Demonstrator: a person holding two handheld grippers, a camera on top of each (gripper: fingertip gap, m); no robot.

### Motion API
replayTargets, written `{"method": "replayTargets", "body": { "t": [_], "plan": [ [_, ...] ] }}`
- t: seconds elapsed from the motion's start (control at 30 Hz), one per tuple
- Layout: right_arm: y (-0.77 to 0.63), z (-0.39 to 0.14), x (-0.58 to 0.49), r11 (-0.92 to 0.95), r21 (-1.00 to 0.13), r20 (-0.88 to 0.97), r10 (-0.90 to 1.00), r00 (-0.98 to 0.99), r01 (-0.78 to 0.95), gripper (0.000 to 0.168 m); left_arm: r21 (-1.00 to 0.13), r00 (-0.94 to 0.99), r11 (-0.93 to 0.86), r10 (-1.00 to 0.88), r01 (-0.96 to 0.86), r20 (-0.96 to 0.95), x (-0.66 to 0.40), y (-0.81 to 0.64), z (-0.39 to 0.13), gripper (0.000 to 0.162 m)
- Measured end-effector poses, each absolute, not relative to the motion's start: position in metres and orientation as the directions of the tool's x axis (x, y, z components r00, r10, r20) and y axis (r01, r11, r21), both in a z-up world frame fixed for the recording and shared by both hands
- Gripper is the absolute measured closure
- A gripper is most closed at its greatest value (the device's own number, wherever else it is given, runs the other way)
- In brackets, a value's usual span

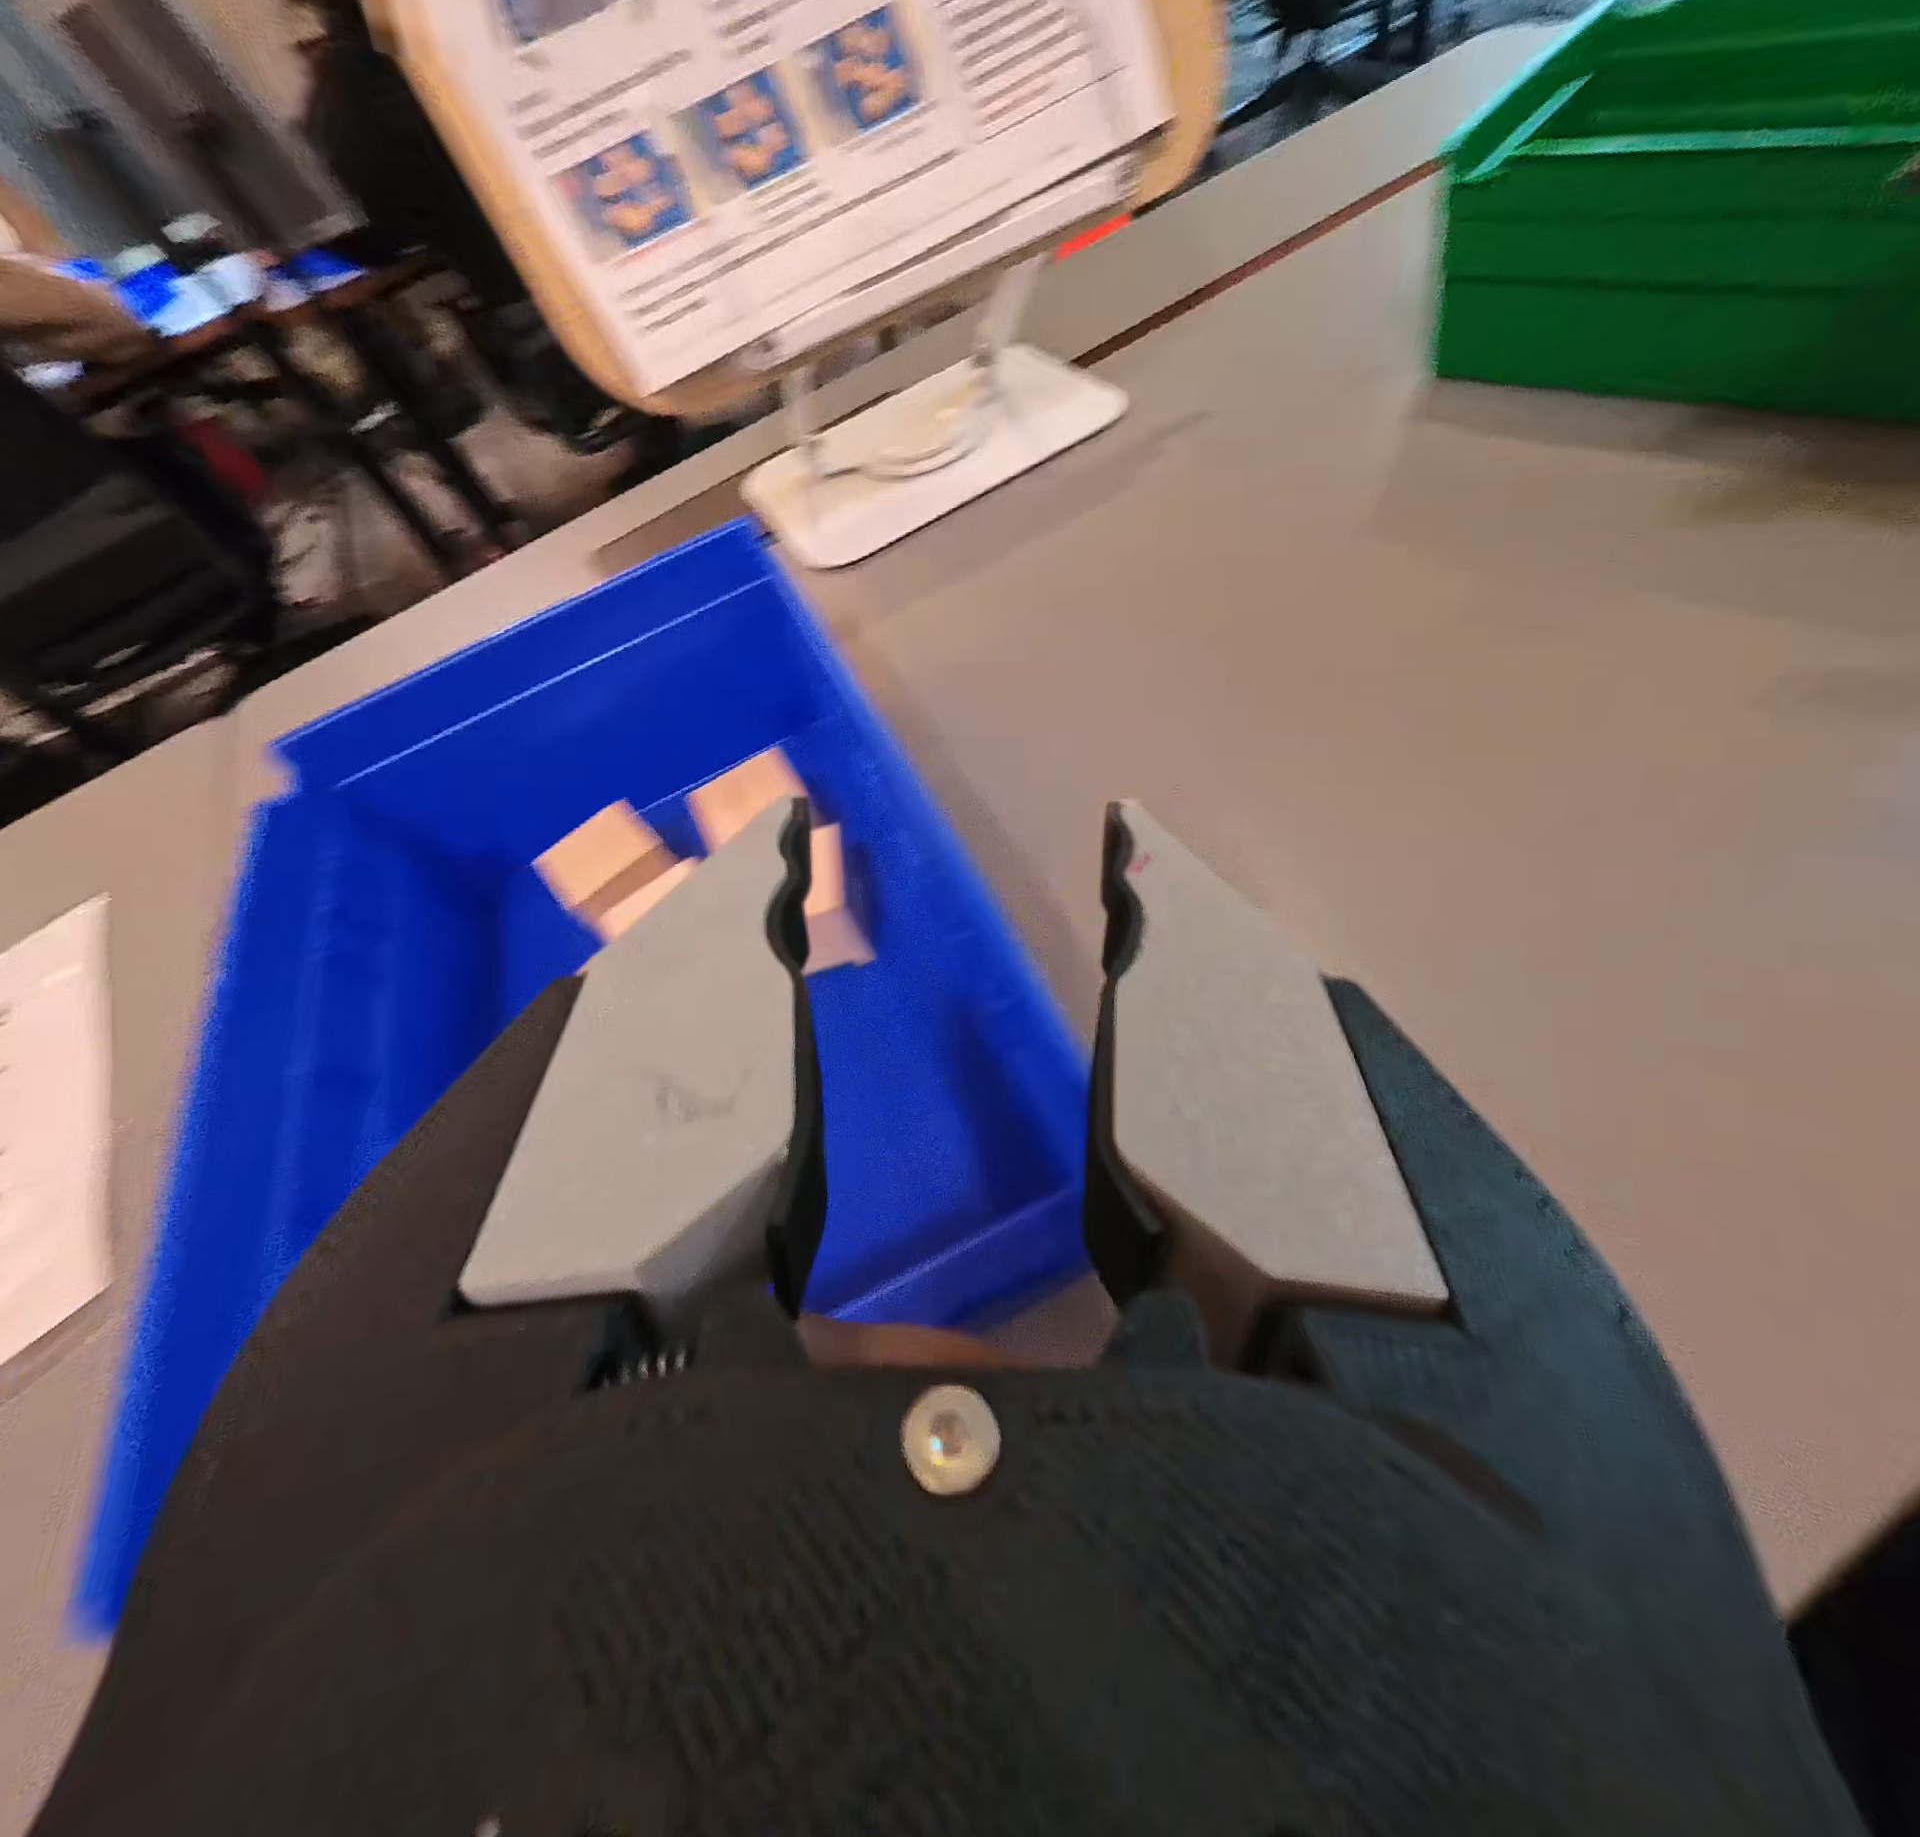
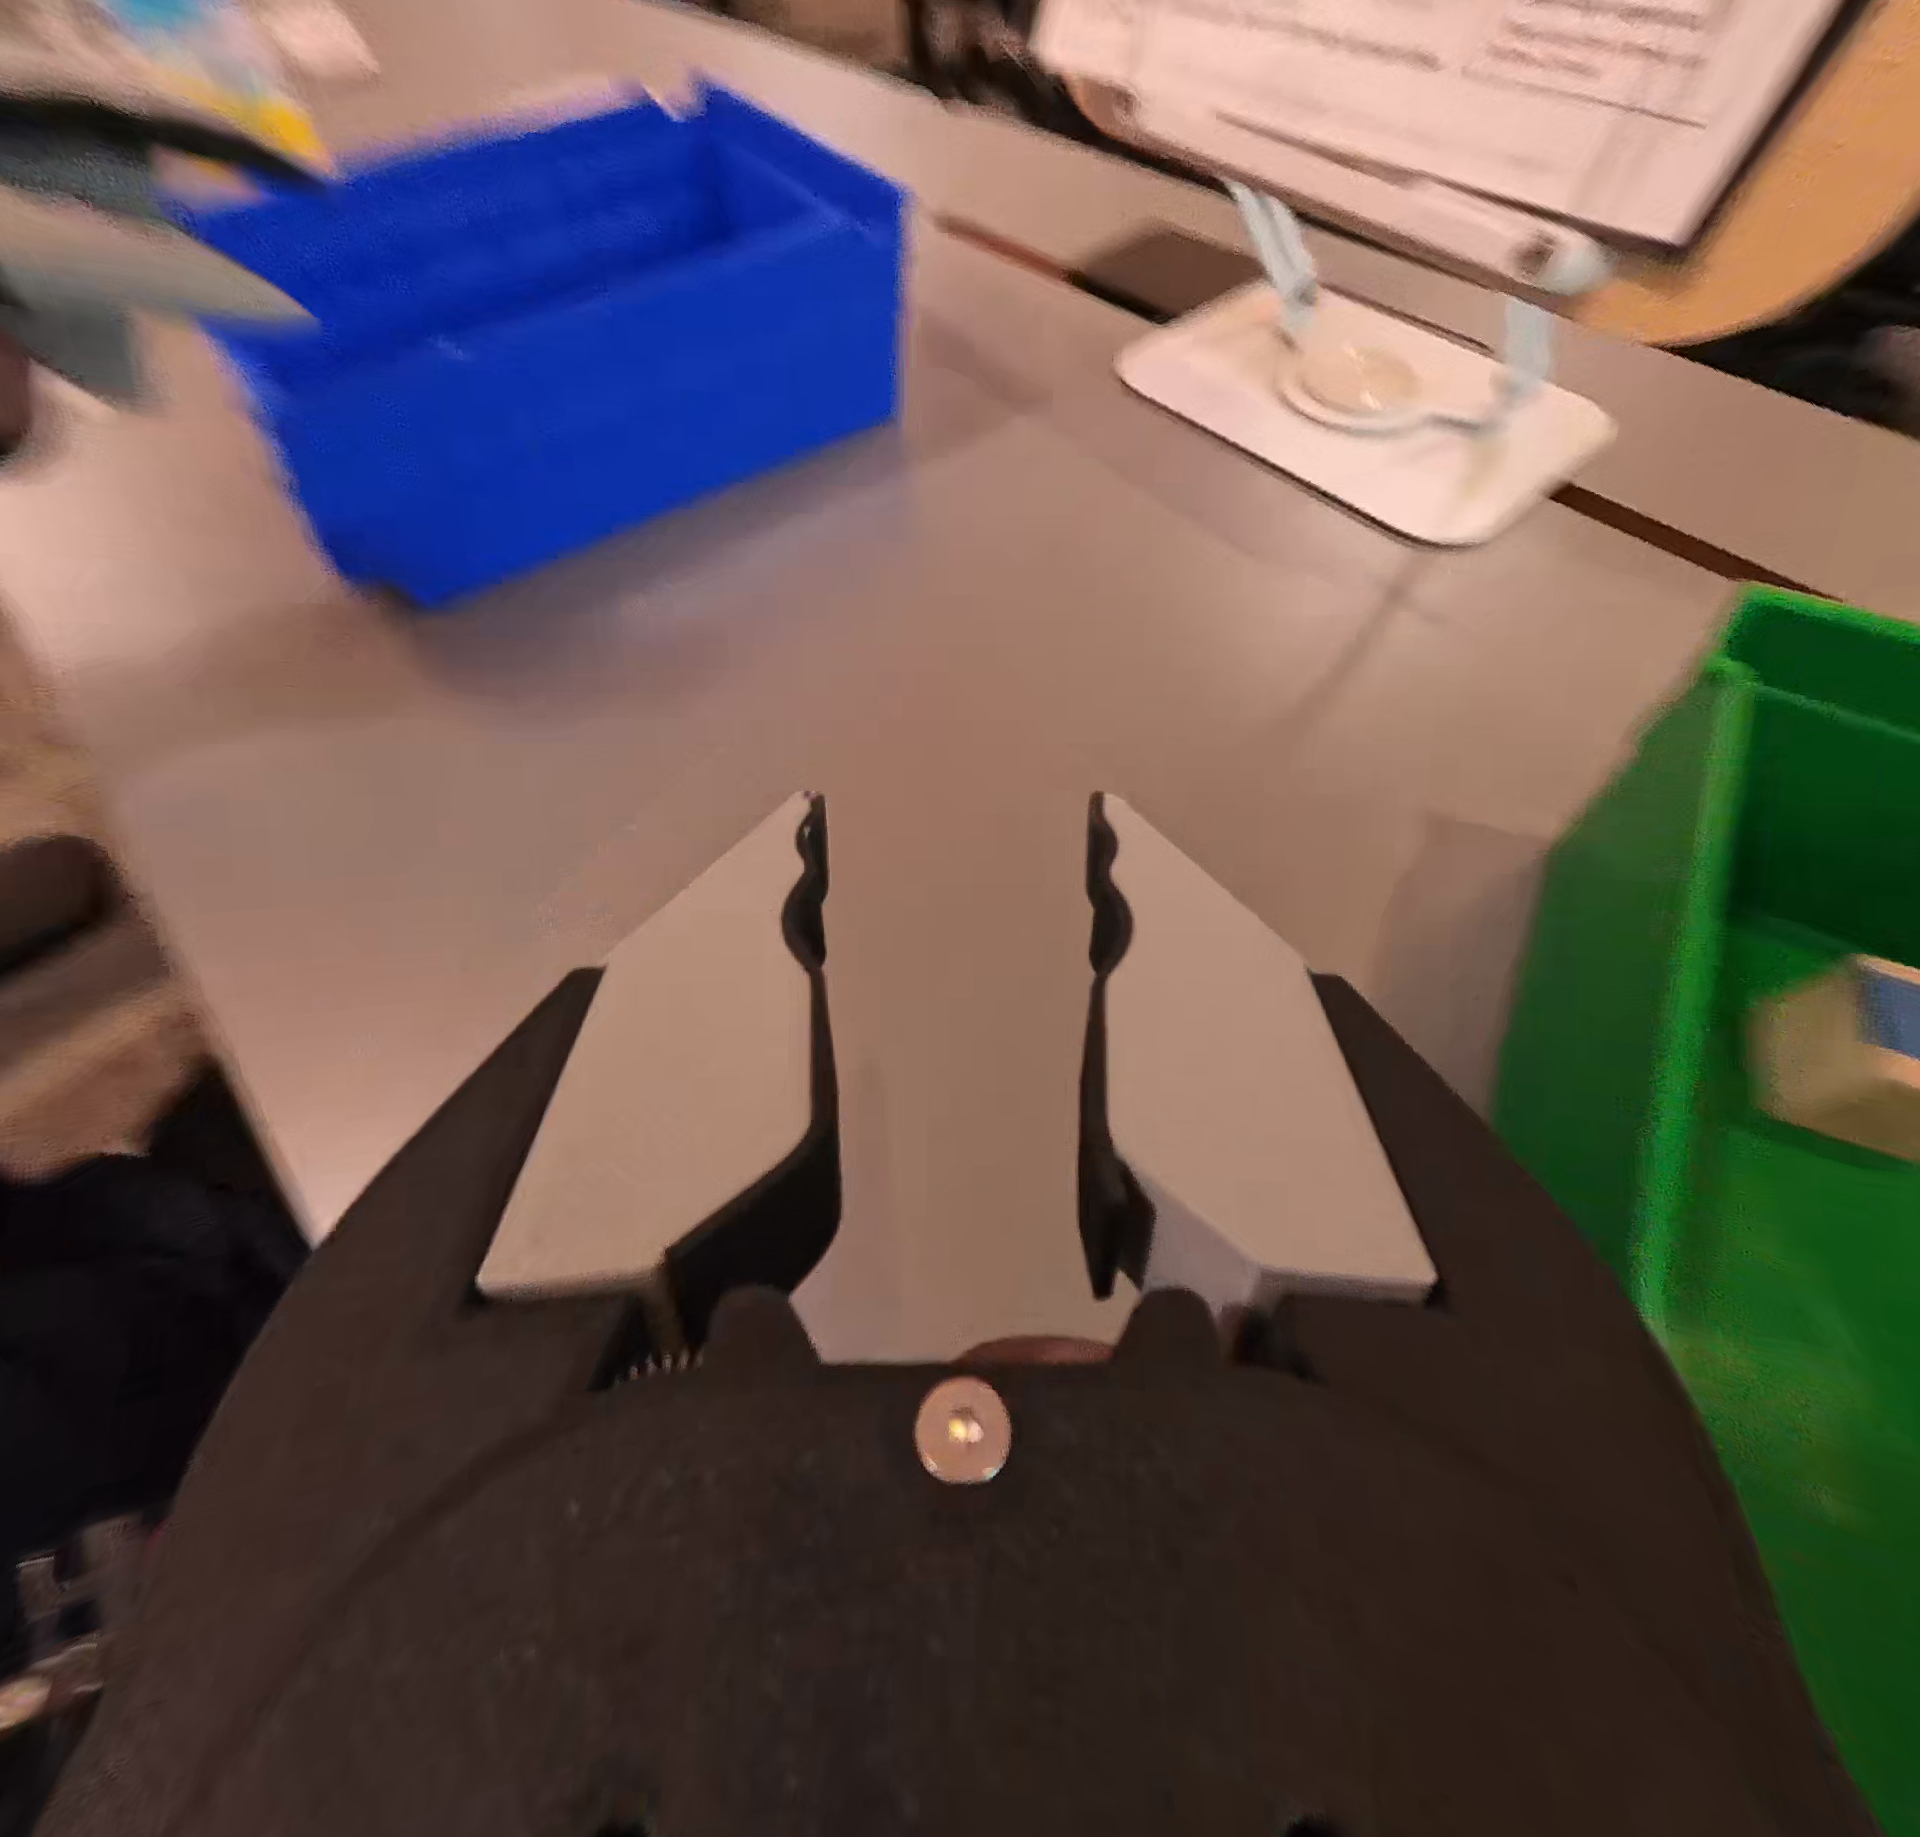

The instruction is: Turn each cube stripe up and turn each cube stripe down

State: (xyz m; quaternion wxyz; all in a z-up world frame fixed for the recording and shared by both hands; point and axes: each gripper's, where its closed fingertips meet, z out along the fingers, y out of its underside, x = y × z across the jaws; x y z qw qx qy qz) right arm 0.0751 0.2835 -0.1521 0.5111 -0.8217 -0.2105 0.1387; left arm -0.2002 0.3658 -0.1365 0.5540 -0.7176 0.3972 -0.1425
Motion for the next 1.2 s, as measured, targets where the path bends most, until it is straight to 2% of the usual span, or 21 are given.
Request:
{"method": "replayTargets", "body": {
  "t": [0.03, 0.1, 0.2, 0.4, 0.63, 0.67, 0.77, 0.83, 1.1, 1.2],
  "plan": [
    [0.286, -0.152, 0.088, -0.403, -0.879, 0.060, 0.438, 0.897, 0.256, 0.119, -0.901, 0.680, -0.082, -0.686, -0.425, -0.259, -0.215, 0.376, -0.137, 0.107],
    [0.283, -0.128, 0.099, -0.330, -0.916, 0.088, 0.389, 0.917, 0.227, 0.121, -0.896, 0.728, -0.111, -0.630, -0.430, -0.271, -0.235, 0.393, -0.141, 0.109],
    [0.267, -0.096, 0.087, -0.219, -0.973, -0.050, 0.491, 0.869, 0.068, 0.124, -0.900, 0.773, -0.189, -0.598, -0.393, -0.212, -0.245, 0.420, -0.154, 0.111],
    [0.266, -0.108, 0.095, -0.302, -0.953, -0.164, 0.510, 0.844, -0.003, 0.120, -0.773, 0.791, -0.378, -0.560, -0.510, -0.248, -0.264, 0.485, -0.201, 0.110],
    [0.265, -0.111, 0.098, -0.297, -0.954, -0.119, 0.498, 0.859, 0.041, 0.120, -0.677, 0.853, -0.589, -0.510, -0.442, -0.114, -0.260, 0.521, -0.235, 0.116],
    [0.264, -0.110, 0.098, -0.295, -0.955, -0.121, 0.501, 0.857, 0.037, 0.120, -0.686, 0.859, -0.595, -0.504, -0.419, -0.087, -0.254, 0.523, -0.236, 0.121],
    [0.262, -0.107, 0.099, -0.288, -0.957, -0.123, 0.504, 0.855, 0.031, 0.120, -0.695, 0.871, -0.612, -0.490, -0.377, -0.041, -0.245, 0.523, -0.239, 0.120],
    [0.261, -0.105, 0.101, -0.286, -0.958, -0.125, 0.501, 0.856, 0.028, 0.120, -0.690, 0.873, -0.619, -0.487, -0.377, -0.040, -0.243, 0.520, -0.241, 0.114],
    [0.258, -0.101, 0.102, -0.280, -0.960, -0.128, 0.505, 0.854, 0.022, 0.120, -0.700, 0.882, -0.627, -0.471, -0.344, -0.012, -0.238, 0.518, -0.241, 0.106],
    [0.257, -0.101, 0.102, -0.274, -0.961, -0.107, 0.502, 0.858, 0.040, 0.121, -0.694, 0.882, -0.622, -0.470, -0.362, -0.039, -0.239, 0.520, -0.244, 0.113]
  ]
}}
